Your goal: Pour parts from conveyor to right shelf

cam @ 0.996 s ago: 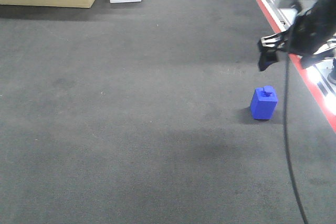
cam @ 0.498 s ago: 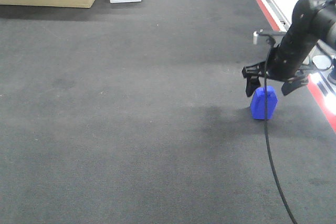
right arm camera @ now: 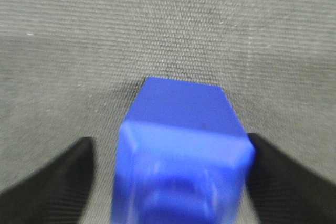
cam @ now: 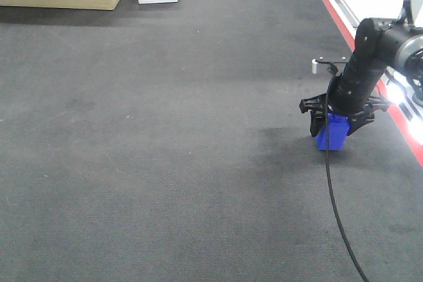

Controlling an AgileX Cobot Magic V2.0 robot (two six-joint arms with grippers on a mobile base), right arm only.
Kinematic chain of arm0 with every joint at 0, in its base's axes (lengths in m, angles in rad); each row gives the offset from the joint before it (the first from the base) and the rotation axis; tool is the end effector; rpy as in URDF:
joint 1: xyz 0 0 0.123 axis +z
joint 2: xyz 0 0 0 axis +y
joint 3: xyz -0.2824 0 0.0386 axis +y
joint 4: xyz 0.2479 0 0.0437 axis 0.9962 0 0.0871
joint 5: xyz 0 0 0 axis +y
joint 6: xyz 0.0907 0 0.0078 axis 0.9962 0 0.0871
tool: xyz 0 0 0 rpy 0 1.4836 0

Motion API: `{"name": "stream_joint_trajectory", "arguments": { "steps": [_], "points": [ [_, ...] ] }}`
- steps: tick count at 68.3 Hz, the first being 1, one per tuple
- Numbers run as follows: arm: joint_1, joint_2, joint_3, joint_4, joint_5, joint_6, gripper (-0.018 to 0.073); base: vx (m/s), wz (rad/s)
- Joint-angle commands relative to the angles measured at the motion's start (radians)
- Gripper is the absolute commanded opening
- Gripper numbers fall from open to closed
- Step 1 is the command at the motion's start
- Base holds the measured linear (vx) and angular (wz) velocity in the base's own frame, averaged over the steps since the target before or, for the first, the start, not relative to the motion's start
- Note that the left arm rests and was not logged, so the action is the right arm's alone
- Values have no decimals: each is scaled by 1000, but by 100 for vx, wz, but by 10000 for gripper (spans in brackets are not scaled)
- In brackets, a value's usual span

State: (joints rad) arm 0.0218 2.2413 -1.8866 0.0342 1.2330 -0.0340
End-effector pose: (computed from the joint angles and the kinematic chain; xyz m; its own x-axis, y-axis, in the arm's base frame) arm 0.4595 0.0130 0.1844 -0.9965 -0.0444 -0.0711 -0.0467 0.9984 0.0306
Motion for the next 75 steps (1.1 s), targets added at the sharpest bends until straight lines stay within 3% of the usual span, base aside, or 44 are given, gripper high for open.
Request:
{"name": "stream_joint_trajectory", "arguments": {
  "steps": [1, 19, 62, 75],
  "points": [
    [-2, -42, -29, 5, 42, -4, 396, 0, 0],
    [-2, -37, -29, 7, 29, -4, -17, 0, 0],
    [-2, -337, -20, 31, -75, -16, -6, 0, 0],
    [-2, -561, 218, 33, -262, -21, -6, 0, 0]
  ]
}}
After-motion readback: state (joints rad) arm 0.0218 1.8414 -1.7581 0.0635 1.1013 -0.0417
